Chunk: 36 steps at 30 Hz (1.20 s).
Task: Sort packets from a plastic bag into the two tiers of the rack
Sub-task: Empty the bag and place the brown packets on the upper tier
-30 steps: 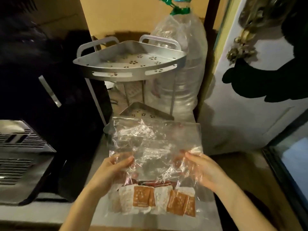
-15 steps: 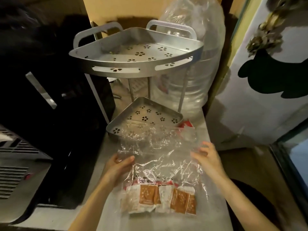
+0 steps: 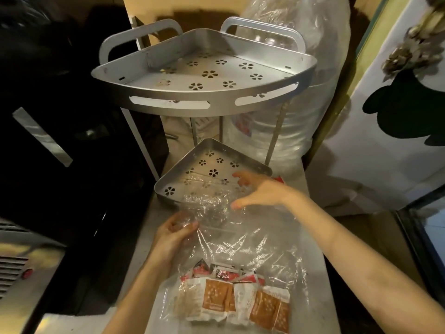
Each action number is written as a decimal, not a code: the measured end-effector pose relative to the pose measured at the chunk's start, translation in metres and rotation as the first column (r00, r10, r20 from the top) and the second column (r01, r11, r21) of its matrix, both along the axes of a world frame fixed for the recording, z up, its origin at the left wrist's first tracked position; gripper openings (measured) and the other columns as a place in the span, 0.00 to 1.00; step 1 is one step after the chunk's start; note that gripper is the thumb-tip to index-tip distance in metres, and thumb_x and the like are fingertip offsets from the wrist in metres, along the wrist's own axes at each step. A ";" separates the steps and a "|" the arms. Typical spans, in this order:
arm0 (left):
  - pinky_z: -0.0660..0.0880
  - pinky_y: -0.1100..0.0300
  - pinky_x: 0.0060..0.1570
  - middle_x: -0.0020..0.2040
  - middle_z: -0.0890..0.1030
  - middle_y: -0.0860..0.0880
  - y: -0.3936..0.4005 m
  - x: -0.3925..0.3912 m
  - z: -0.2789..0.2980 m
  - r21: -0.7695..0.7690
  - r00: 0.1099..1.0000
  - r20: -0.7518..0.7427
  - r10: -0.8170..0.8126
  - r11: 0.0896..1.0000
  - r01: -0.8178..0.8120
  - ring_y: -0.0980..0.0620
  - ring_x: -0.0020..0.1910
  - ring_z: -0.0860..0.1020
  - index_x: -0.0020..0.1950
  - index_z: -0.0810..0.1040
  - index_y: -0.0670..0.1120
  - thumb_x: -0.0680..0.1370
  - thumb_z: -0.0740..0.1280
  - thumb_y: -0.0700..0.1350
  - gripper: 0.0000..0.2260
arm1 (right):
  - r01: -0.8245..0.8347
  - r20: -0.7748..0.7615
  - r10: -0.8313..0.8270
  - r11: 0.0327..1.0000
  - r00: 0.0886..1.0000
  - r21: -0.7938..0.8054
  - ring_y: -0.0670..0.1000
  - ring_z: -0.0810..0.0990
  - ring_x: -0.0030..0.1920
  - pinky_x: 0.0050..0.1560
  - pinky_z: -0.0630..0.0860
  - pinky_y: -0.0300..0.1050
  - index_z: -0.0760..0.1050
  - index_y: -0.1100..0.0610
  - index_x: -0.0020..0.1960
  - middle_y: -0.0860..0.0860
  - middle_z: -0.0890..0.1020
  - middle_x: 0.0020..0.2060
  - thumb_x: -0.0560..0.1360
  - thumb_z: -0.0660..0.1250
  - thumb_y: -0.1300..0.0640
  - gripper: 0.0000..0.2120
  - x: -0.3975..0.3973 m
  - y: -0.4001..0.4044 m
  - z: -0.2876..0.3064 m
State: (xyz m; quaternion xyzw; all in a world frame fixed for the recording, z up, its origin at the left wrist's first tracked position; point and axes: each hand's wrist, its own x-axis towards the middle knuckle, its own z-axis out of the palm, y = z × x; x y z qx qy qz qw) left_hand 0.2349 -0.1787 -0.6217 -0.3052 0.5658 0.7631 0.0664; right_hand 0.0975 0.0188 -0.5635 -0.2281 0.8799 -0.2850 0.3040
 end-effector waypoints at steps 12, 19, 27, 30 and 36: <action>0.77 0.64 0.28 0.43 0.81 0.48 0.017 -0.008 0.020 -0.190 0.995 -0.083 -0.056 0.981 0.040 0.56 0.31 0.82 0.56 0.72 0.47 0.70 0.72 0.39 0.17 | -0.090 0.140 0.056 0.965 0.989 0.245 0.47 0.80 0.44 0.47 0.74 0.41 0.80 0.56 0.46 0.46 0.82 0.42 0.66 0.74 0.49 0.13 -0.016 0.005 0.033; 0.66 0.51 0.66 0.64 0.70 0.47 0.058 0.019 0.039 -0.783 0.955 -0.297 0.018 0.567 -0.254 0.49 0.65 0.68 0.68 0.65 0.46 0.70 0.72 0.47 0.30 | -0.008 0.162 -0.011 0.993 0.987 0.116 0.61 0.77 0.58 0.64 0.72 0.55 0.74 0.68 0.56 0.63 0.78 0.57 0.71 0.70 0.55 0.19 0.013 0.015 0.055; 0.64 0.54 0.68 0.69 0.59 0.58 0.105 0.088 0.029 -0.565 0.937 -0.329 -0.120 0.820 -0.093 0.57 0.68 0.61 0.67 0.59 0.62 0.74 0.57 0.58 0.21 | 0.123 0.206 -0.091 0.982 0.974 -0.146 0.38 0.77 0.36 0.41 0.71 0.24 0.73 0.58 0.39 0.44 0.79 0.33 0.71 0.70 0.59 0.07 0.067 0.011 0.092; 0.53 0.55 0.70 0.70 0.51 0.68 0.101 0.094 0.034 -0.464 0.945 -0.314 -0.091 0.883 -0.069 0.63 0.71 0.52 0.63 0.50 0.73 0.73 0.52 0.63 0.20 | 0.160 0.211 -0.114 0.963 0.971 -0.216 0.41 0.77 0.40 0.51 0.69 0.34 0.74 0.57 0.44 0.46 0.79 0.37 0.70 0.71 0.59 0.06 0.089 -0.002 0.094; 0.51 0.55 0.73 0.75 0.53 0.62 0.069 0.093 0.031 -0.380 0.901 -0.434 0.019 0.903 -0.202 0.65 0.72 0.53 0.70 0.53 0.65 0.73 0.46 0.66 0.25 | 0.284 0.248 -0.195 0.872 0.949 -0.400 0.43 0.75 0.34 0.38 0.70 0.30 0.70 0.59 0.34 0.48 0.76 0.29 0.72 0.69 0.61 0.10 0.121 -0.034 0.090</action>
